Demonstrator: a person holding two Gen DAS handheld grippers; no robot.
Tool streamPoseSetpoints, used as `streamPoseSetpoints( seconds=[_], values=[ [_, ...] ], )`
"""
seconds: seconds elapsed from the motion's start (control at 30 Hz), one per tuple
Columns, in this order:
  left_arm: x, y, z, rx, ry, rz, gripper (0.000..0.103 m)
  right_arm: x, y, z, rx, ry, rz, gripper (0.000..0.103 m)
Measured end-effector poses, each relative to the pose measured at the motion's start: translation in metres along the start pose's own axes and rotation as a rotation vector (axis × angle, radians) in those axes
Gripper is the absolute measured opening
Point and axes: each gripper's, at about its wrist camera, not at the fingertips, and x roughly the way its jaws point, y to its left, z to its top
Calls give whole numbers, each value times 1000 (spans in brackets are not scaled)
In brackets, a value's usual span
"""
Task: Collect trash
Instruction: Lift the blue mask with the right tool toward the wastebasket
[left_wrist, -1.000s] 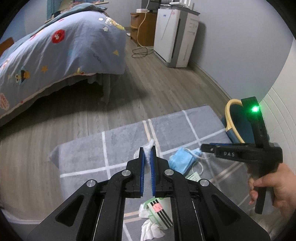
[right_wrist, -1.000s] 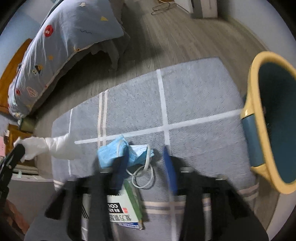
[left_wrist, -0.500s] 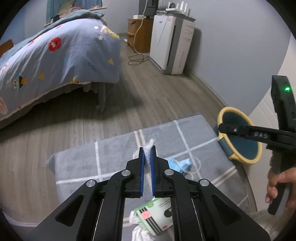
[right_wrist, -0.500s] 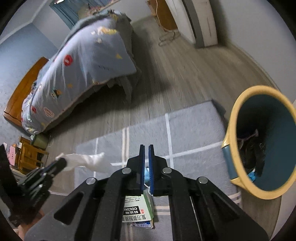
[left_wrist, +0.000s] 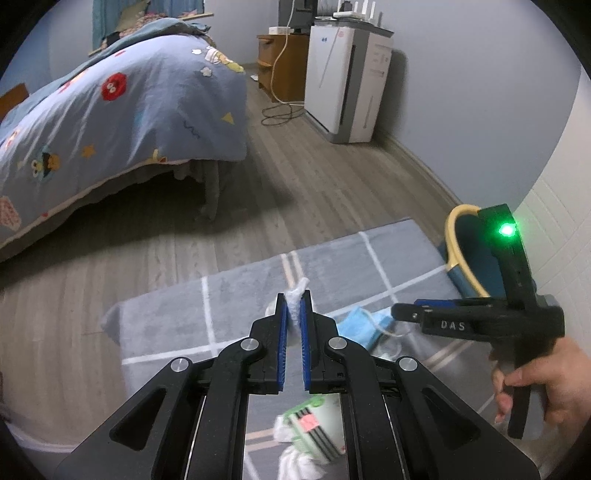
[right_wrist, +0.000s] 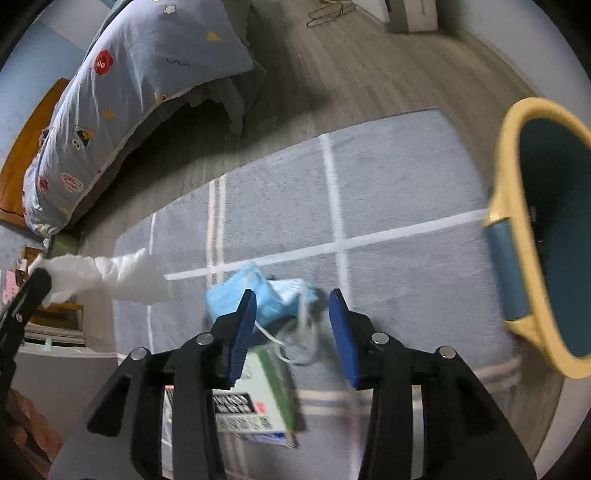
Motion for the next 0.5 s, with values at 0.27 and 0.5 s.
streamPoseSetpoints(
  seconds=[0.27, 0.5],
  values=[
    [6, 16, -3, -3, 17, -7, 7, 44, 17, 0, -11, 73, -65, 64],
    [6, 15, 1, -10, 10, -20, 7, 39, 13, 1, -29, 32, -61, 8]
  ],
)
